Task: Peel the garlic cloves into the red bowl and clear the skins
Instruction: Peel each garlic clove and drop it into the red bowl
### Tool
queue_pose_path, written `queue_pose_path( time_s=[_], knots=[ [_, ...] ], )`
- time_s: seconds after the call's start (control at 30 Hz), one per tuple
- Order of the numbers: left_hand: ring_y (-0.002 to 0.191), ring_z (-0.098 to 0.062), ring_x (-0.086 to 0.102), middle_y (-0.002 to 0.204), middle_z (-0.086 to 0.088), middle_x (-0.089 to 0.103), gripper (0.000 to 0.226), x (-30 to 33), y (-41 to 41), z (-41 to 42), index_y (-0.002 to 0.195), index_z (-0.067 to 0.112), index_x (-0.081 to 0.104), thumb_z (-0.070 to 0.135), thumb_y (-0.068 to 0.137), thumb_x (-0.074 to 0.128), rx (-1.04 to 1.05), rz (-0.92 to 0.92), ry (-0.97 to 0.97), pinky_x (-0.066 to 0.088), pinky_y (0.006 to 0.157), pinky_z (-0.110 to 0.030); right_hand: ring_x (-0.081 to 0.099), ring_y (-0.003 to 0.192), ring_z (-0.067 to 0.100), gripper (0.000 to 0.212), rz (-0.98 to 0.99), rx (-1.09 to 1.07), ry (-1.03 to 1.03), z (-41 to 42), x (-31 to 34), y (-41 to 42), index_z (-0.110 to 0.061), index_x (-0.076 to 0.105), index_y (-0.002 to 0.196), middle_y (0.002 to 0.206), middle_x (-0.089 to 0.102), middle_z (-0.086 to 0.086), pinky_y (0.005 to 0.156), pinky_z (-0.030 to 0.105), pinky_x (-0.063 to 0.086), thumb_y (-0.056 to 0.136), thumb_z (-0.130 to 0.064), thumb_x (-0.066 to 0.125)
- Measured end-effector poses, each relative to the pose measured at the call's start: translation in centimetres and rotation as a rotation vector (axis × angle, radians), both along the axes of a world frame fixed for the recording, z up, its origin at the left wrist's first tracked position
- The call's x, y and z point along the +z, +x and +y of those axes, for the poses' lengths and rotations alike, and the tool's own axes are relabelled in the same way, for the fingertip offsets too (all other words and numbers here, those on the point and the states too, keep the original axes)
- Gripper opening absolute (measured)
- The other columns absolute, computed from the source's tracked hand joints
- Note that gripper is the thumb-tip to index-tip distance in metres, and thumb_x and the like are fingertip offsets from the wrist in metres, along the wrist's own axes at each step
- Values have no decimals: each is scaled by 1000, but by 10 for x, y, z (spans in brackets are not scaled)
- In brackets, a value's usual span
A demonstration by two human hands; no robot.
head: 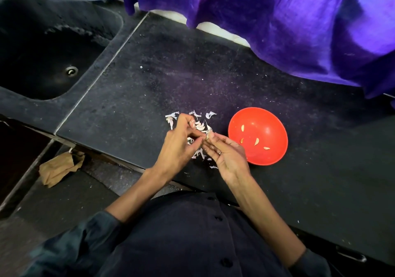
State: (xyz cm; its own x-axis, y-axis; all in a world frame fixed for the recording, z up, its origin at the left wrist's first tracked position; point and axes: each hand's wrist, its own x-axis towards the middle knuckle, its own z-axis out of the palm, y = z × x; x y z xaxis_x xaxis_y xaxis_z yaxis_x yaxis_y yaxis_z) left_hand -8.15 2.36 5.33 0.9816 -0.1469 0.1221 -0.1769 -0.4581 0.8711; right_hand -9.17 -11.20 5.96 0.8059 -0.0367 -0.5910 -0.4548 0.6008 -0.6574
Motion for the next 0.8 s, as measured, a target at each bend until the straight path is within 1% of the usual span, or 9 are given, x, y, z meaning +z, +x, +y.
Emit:
queue_pose_path(
  time_s=[0.13,0.27,0.37,0.4,0.47,0.57,0.63,0.7,0.8],
  knots=[
    [79,-5,64,76,22,67,43,1,-1,-3,93,22,30,7,84,70,31,-8,-12,41,69,-6,72,71,16,5,-15,-13,-14,2,-1,-1,2,66,90,75,73,9,64,23,57,87,1,62],
    [77,-8,64,77,21,67,50,1,-2,-3,87,33,27,9,83,71,60,-22,0,44,69,-15,71,70,15,5,-37,-14,-18,3,1,-2,2,65,89,74,73,9,65,23,56,89,2,60],
    [77,-12,65,81,19,70,49,3,-3,-2,87,34,27,11,83,70,80,2,-28,47,71,-25,72,73,16,6,-50,12,-18,3,2,-2,3,65,91,77,73,9,66,24,57,90,0,60],
    [77,-14,66,82,17,71,48,4,-2,-1,86,33,27,11,83,70,95,19,-48,47,71,-26,72,75,17,7,-54,28,-18,2,3,-2,2,66,92,79,73,10,67,25,57,90,-1,60],
    [78,-12,67,82,14,73,48,5,-1,1,85,31,26,12,84,70,126,53,-92,48,71,-25,71,78,19,9,-63,56,-16,2,3,-2,1,67,93,83,73,11,70,27,58,90,-3,60],
    [77,-10,67,82,15,74,48,4,2,3,86,29,25,12,84,70,157,102,-153,49,72,-27,70,78,19,10,-73,86,-14,1,3,-1,-1,68,93,84,73,11,69,29,58,90,-5,60],
    [76,-9,66,81,14,74,47,1,3,4,85,27,26,11,84,71,179,129,-190,49,74,-31,69,78,19,11,-84,113,-16,1,3,0,-1,69,94,86,72,11,71,30,59,90,-7,61],
    [80,-14,67,82,13,75,45,-1,4,6,85,26,29,12,83,72,200,139,-205,49,79,-37,69,77,20,12,-87,140,-5,1,3,0,-1,69,96,87,72,11,71,31,59,89,-8,61],
    [84,-16,70,85,6,75,33,-5,7,10,90,26,41,12,85,71,182,162,-256,52,82,-39,71,81,24,15,-88,161,3,0,2,-1,2,65,101,91,72,15,71,32,59,93,-7,58]
  ],
)
